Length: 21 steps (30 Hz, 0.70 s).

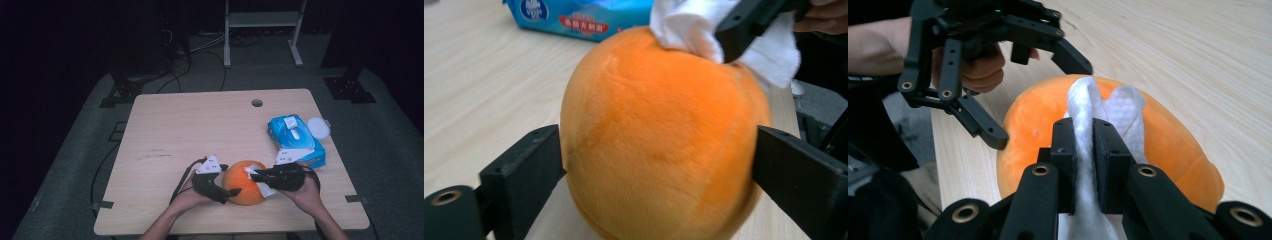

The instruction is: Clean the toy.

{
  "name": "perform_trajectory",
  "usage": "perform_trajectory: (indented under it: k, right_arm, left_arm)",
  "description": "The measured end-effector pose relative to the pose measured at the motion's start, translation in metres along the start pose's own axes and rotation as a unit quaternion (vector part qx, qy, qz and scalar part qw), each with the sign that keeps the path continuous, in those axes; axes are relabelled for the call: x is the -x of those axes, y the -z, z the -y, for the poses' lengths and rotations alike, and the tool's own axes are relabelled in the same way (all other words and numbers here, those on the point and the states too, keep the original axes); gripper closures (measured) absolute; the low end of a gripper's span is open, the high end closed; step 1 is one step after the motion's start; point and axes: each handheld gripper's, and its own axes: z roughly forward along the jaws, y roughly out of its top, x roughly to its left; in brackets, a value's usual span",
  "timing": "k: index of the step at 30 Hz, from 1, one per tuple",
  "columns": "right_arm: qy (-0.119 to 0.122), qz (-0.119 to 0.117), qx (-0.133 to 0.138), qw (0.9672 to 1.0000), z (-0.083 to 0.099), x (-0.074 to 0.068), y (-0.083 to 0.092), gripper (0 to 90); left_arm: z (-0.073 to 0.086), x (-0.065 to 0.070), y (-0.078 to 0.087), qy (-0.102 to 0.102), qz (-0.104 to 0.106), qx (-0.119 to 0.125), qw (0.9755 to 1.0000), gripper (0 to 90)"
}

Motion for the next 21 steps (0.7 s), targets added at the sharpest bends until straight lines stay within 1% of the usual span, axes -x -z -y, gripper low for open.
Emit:
perform_trajectory:
  k: [1, 2, 3, 4, 5, 6, 7, 8, 10, 11, 13, 14, 15, 16, 17, 18, 19, 20, 21]
  right_arm:
    - [0.007, 0.003, -0.003, 1.0000, -0.001, -0.002, -0.001, 79.9]
    - [0.009, 0.006, -0.004, 0.9999, -0.003, -0.005, -0.002, 79.9]
    - [0.011, 0.007, -0.002, 0.9999, -0.004, -0.007, -0.004, 80.0]
    - [0.011, 0.007, -0.002, 0.9999, -0.004, -0.007, -0.004, 80.0]
    - [0.016, 0.007, 0.000, 0.9998, -0.006, -0.010, -0.005, 80.0]
    - [0.019, 0.004, 0.004, 0.9998, -0.009, -0.013, -0.006, 80.0]
    - [0.022, -0.012, 0.018, 0.9995, -0.014, -0.018, -0.008, 80.0]
    - [0.026, -0.014, 0.020, 0.9994, -0.017, -0.021, -0.009, 80.0]
    - [0.038, -0.014, 0.024, 0.9989, -0.023, -0.027, -0.009, 80.1]
    - [0.046, -0.009, 0.022, 0.9987, -0.025, -0.028, -0.007, 80.1]
    - [0.048, -0.005, 0.021, 0.9986, -0.025, -0.028, -0.006, 80.1]
    - [0.038, 0.007, 0.023, 0.9990, -0.022, -0.021, 0.000, 80.1]
    - [0.038, 0.007, 0.023, 0.9990, -0.022, -0.021, 0.000, 80.1]
    - [0.034, 0.012, 0.021, 0.9991, -0.020, -0.017, 0.001, 80.1]
    - [0.008, 0.018, 0.015, 0.9997, -0.010, -0.003, 0.003, 80.1]
    - [0.001, 0.020, 0.013, 0.9997, -0.007, 0.001, 0.003, 80.1]
    - [-0.015, 0.020, 0.016, 0.9996, -0.002, 0.008, 0.003, 80.1]
    - [-0.024, 0.015, 0.020, 0.9994, -0.001, 0.011, 0.004, 80.1]
    - [-0.024, 0.015, 0.020, 0.9994, -0.001, 0.011, 0.004, 80.1]
  left_arm:
    - [0.001, -0.001, -0.001, 0.010, 0.008, 0.000, 0.9999, 7.0]
    - [0.002, -0.002, -0.001, 0.016, 0.014, 0.003, 0.9998, 11.9]
    - [0.002, -0.002, -0.001, 0.016, 0.014, 0.003, 0.9998, 15.6]
    - [0.002, -0.001, 0.001, 0.010, 0.011, 0.003, 0.9999, 15.6]
    - [0.000, 0.000, 0.002, -0.001, 0.010, 0.005, 0.9999, 22.5]
    - [-0.003, 0.004, 0.003, -0.013, 0.004, 0.009, 0.9999, 25.4]
    - [-0.009, 0.010, 0.004, -0.037, -0.001, 0.011, 0.9992, 29.1]
    - [-0.012, 0.015, 0.004, -0.053, -0.005, 0.011, 0.9985, 29.6]
    - [-0.016, 0.022, 0.006, -0.084, -0.012, 0.013, 0.9963, 30.8]
    - [-0.017, 0.022, 0.008, -0.090, -0.013, 0.011, 0.9958, 31.1]
    - [-0.017, 0.022, 0.009, -0.088, -0.010, 0.015, 0.9960, 31.3]
    - [-0.016, 0.018, 0.010, -0.078, -0.002, 0.019, 0.9967, 31.1]
    - [-0.016, 0.018, 0.010, -0.078, -0.002, 0.019, 0.9967, 30.3]
    - [-0.013, 0.016, 0.009, -0.070, 0.000, 0.021, 0.9973, 26.6]
    - [-0.010, 0.011, 0.009, -0.049, 0.000, 0.029, 0.9984, 23.0]
    - [-0.009, 0.006, 0.008, -0.028, -0.001, 0.033, 0.9991, 18.7]
    - [-0.009, 0.004, 0.007, -0.018, -0.003, 0.035, 0.9992, 14.5]
    - [-0.008, 0.001, 0.006, -0.005, -0.005, 0.037, 0.9993, 11.1]
    - [-0.008, 0.001, 0.006, -0.005, -0.005, 0.037, 0.9993, 10.7]
